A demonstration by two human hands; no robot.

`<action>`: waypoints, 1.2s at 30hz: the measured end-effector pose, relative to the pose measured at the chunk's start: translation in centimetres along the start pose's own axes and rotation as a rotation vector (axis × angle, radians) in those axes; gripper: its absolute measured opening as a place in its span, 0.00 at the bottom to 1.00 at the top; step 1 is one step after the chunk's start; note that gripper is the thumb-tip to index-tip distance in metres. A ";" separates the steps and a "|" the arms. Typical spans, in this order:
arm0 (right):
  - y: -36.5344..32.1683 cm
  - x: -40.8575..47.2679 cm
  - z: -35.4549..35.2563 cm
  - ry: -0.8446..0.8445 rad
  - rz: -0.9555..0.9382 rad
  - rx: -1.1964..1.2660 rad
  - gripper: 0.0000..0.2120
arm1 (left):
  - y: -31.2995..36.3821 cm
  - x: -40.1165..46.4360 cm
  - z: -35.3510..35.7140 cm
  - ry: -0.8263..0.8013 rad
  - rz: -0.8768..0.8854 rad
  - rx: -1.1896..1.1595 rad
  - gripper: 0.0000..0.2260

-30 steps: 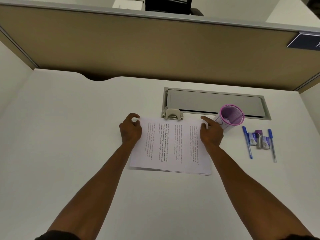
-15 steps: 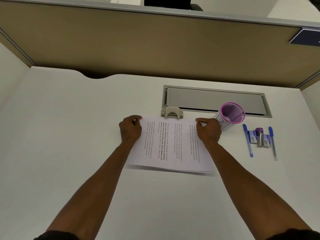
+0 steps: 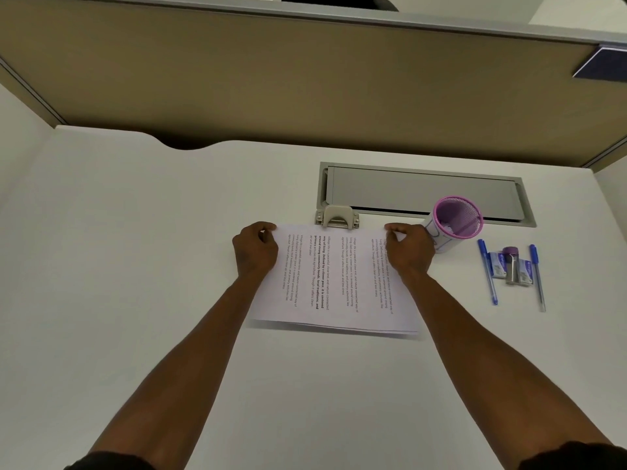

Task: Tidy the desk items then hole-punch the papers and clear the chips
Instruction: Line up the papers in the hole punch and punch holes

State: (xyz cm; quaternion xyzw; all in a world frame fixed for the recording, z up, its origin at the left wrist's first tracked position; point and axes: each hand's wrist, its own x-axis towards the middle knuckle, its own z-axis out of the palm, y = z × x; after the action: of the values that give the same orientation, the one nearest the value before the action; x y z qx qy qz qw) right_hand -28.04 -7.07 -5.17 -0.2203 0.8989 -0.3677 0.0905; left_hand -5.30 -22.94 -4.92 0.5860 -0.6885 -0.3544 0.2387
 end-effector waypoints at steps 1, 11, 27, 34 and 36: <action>0.1 0.0 0.0 0.003 -0.004 -0.015 0.08 | -0.1 0.0 0.0 0.000 0.004 0.001 0.12; -0.6 0.4 1.4 -0.070 -0.260 -0.369 0.17 | -0.1 -0.1 0.3 -0.001 0.094 0.033 0.08; -4.2 3.9 1.0 -0.526 -0.220 -0.369 0.05 | 0.0 -0.3 0.1 -0.012 0.020 0.001 0.09; -4.4 4.6 0.9 -0.548 -0.152 -0.308 0.08 | 0.9 0.5 0.2 -0.033 0.017 0.014 0.11; -4.4 4.6 0.8 -0.549 -0.137 -0.288 0.08 | 1.4 1.2 0.4 -0.064 -0.031 0.032 0.15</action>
State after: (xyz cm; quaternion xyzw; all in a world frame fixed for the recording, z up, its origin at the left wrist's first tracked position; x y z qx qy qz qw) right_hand -30.35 -12.47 -2.63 -0.3820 0.8668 -0.1687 0.2727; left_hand -6.70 -23.92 -4.25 0.5887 -0.6922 -0.3657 0.2016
